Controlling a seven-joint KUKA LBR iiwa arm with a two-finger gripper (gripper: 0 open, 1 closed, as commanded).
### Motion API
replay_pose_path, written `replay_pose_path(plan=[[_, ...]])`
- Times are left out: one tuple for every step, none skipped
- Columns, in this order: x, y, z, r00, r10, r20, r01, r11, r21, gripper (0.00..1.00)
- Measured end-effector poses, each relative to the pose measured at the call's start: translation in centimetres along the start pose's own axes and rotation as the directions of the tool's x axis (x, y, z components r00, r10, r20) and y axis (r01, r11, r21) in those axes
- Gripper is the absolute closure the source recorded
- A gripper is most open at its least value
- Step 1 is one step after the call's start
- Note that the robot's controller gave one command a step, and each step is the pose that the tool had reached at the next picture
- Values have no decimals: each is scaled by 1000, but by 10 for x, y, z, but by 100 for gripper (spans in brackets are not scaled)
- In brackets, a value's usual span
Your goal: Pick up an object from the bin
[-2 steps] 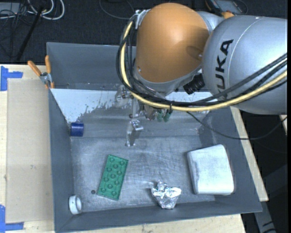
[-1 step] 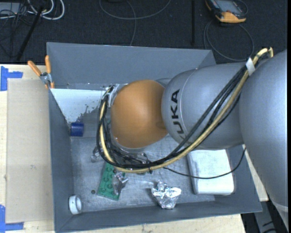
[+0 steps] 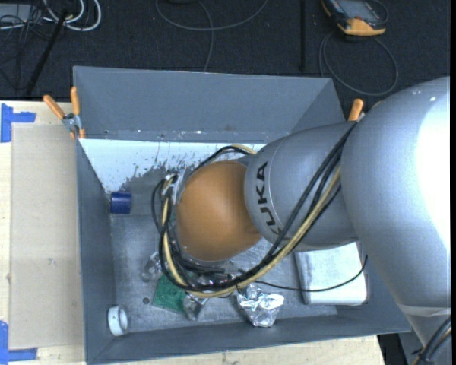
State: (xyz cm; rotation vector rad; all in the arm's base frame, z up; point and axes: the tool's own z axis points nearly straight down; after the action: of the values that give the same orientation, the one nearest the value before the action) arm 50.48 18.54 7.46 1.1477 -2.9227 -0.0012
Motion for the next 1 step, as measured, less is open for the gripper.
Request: replay_pose_path(plan=[[-2, 0, -2, 1000, 3, 6, -3, 1000, 0, 100]])
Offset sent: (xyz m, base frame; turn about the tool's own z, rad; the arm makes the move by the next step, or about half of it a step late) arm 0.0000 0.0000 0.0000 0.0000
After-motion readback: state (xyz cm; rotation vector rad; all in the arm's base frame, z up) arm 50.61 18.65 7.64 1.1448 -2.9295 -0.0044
